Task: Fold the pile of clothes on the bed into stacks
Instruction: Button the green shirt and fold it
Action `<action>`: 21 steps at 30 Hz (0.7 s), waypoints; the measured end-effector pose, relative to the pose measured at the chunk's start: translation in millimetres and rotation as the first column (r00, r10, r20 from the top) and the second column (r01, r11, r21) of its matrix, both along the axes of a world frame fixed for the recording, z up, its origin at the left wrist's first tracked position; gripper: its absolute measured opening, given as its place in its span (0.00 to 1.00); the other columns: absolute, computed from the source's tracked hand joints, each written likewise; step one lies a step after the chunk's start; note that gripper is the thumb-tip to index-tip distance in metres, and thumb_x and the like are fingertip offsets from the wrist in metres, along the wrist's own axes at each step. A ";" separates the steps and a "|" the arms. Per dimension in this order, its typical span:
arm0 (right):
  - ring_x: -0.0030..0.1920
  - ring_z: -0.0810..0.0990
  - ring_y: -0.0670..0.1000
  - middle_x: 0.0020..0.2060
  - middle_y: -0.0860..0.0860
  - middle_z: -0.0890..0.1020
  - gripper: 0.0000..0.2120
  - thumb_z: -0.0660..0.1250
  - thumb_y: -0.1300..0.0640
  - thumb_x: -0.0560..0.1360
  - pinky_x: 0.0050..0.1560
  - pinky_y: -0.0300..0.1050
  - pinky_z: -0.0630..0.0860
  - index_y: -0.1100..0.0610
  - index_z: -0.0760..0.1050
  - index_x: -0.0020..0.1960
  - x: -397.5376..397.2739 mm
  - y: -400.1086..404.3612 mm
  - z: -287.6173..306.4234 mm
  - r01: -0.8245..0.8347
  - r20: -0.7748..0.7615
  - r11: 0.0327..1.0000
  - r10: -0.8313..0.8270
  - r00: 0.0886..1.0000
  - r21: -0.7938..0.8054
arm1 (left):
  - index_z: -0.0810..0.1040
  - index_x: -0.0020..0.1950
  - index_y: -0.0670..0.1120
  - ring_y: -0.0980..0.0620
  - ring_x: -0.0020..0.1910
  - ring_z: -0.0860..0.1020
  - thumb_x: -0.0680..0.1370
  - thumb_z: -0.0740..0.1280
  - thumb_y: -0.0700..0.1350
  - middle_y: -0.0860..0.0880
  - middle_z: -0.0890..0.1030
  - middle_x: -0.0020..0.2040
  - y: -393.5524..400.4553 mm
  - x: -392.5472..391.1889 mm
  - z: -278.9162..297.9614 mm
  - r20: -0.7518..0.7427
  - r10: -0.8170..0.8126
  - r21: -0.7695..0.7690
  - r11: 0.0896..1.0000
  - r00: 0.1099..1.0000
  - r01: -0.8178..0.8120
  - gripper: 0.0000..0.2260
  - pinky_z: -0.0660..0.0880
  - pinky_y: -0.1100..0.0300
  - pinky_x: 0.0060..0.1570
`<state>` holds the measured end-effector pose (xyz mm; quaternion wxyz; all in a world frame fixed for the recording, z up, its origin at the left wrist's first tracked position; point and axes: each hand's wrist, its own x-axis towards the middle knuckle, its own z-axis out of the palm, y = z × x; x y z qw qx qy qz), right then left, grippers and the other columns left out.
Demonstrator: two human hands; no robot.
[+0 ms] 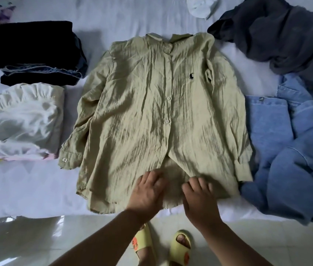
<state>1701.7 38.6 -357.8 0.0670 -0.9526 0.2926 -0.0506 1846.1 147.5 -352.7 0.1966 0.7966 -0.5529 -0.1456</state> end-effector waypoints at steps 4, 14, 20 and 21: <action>0.43 0.73 0.52 0.42 0.50 0.77 0.15 0.55 0.51 0.77 0.42 0.47 0.66 0.54 0.74 0.37 3.3 -1.6 20.5 -0.096 0.209 0.944 0.030 0.977 0.317 | 0.69 0.60 0.45 0.45 0.51 0.75 0.75 0.56 0.44 0.45 0.70 0.59 3.9 24.1 6.0 -0.043 0.038 0.002 0.999 0.998 -0.038 0.14 0.76 0.54 0.47; 0.51 0.78 0.51 0.50 0.50 0.81 0.12 0.59 0.52 0.74 0.52 0.49 0.73 0.54 0.80 0.49 19.3 14.5 27.7 -0.092 0.155 0.865 0.016 0.988 0.494 | 0.67 0.69 0.47 0.47 0.63 0.71 0.72 0.59 0.38 0.44 0.75 0.65 10.1 50.6 12.8 -0.050 -0.017 0.137 0.990 0.999 0.024 0.24 0.73 0.52 0.59; 0.47 0.80 0.55 0.44 0.53 0.81 0.12 0.58 0.53 0.70 0.45 0.46 0.78 0.57 0.79 0.42 30.4 -12.0 38.0 0.001 0.020 0.906 -0.010 1.000 0.424 | 0.66 0.69 0.52 0.46 0.67 0.72 0.68 0.54 0.41 0.48 0.74 0.68 -3.0 44.2 12.8 0.016 -0.168 0.321 0.934 0.986 0.154 0.28 0.63 0.52 0.67; 0.41 0.79 0.54 0.39 0.52 0.80 0.11 0.59 0.53 0.71 0.40 0.45 0.77 0.58 0.77 0.39 30.6 -20.7 44.8 0.043 0.046 0.902 -0.069 0.997 0.430 | 0.67 0.68 0.51 0.46 0.66 0.73 0.69 0.54 0.40 0.48 0.74 0.67 -6.7 46.9 15.2 0.001 -0.144 0.300 0.944 0.990 0.137 0.27 0.61 0.53 0.66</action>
